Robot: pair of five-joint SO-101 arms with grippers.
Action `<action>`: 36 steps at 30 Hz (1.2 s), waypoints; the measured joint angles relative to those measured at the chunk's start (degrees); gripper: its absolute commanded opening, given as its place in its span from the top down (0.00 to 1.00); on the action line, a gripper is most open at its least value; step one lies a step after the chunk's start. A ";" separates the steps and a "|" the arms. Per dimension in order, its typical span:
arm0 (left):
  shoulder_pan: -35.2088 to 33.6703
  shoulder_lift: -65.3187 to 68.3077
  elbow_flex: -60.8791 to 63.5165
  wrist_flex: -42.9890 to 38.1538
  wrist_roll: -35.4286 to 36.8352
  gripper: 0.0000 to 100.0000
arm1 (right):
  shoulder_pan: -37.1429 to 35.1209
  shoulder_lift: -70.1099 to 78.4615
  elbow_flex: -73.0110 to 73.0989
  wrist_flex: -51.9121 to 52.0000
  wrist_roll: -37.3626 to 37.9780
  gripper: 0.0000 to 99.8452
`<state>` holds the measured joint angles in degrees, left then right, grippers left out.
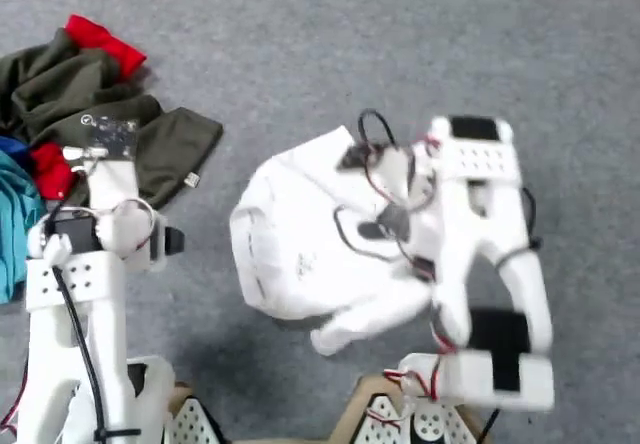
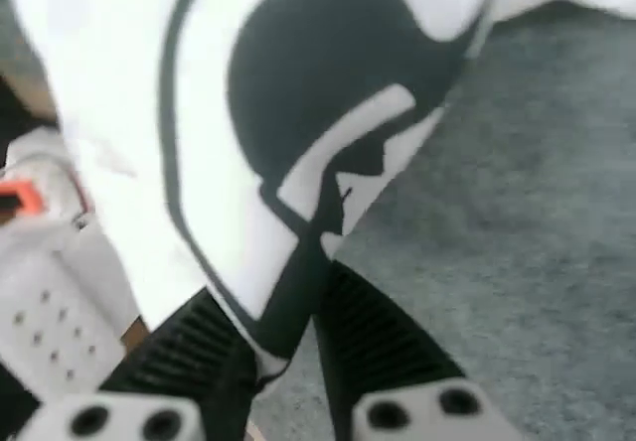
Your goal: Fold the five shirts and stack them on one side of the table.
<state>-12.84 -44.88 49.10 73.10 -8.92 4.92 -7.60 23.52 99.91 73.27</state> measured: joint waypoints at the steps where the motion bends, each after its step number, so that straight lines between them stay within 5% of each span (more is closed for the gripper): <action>1: 0.18 0.00 0.18 0.00 0.00 0.74 | 1.05 -2.90 2.99 0.00 2.37 0.73; 6: -4.04 -0.62 0.62 0.00 0.00 0.74 | 5.01 -19.43 10.20 0.00 10.55 0.53; 11: -8.88 -0.70 0.62 0.00 0.00 0.74 | 2.90 -33.23 9.41 0.35 11.34 0.53; 18: -11.69 -0.79 0.62 0.00 0.00 0.74 | -14.51 -34.02 4.13 -0.09 -1.23 0.53; 22: -13.01 -0.79 0.62 0.00 0.00 0.74 | -28.84 -23.82 4.13 -9.14 -11.34 0.53; 26: -15.03 -0.79 0.62 0.00 0.53 0.74 | -34.90 -8.18 4.04 -21.63 -15.47 0.53; 29: -16.70 -0.79 0.62 0.00 0.62 0.74 | -36.13 4.92 2.02 -28.22 -16.97 0.61; 34: -19.87 -0.79 0.62 0.00 0.70 0.74 | -37.01 24.35 -11.43 -26.37 -18.73 0.99; 36: -21.01 -0.79 0.62 0.00 0.70 0.74 | -37.01 30.24 -18.99 -22.33 -18.73 0.96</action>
<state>-33.85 -45.67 49.71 73.10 -8.22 -32.09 22.64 4.53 77.58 54.55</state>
